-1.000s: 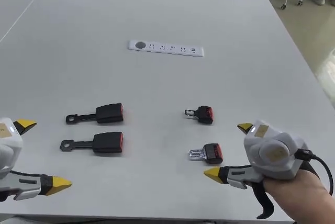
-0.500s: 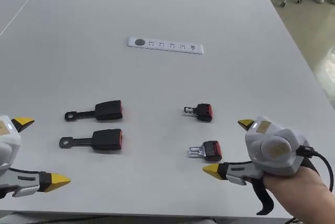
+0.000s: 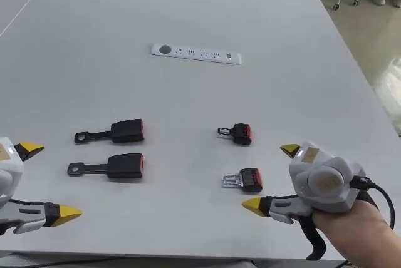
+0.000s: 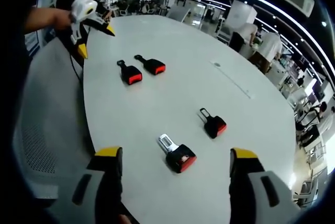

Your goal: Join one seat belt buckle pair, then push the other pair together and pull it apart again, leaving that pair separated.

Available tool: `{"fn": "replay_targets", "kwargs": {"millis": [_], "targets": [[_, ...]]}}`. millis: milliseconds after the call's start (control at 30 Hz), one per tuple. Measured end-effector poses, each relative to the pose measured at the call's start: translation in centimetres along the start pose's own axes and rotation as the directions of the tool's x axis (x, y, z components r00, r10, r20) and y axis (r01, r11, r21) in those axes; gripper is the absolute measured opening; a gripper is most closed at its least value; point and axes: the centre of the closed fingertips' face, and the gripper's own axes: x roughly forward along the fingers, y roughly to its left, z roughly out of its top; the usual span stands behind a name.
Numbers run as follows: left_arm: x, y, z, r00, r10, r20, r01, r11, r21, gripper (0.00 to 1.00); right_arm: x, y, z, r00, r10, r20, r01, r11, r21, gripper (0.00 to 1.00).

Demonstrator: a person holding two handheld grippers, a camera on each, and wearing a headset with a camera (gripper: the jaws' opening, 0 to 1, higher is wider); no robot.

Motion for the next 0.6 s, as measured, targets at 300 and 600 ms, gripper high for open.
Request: {"fn": "replay_targets", "kwargs": {"millis": [300,600], "targets": [[-0.26,0.40,0.53,0.9996,0.026,0.013,-0.026,0.999,0.030,0.85,-0.51,-0.49,0.67,0.9994,-0.015,0.030,0.014,0.999,0.034,0.84],[-0.64,0.61,0.69,0.9988,0.046,0.019,-0.047,0.998,0.042,0.85,-0.79,-0.46,0.82,0.9989,-0.021,0.041,0.019,0.999,0.048,0.84]]}}
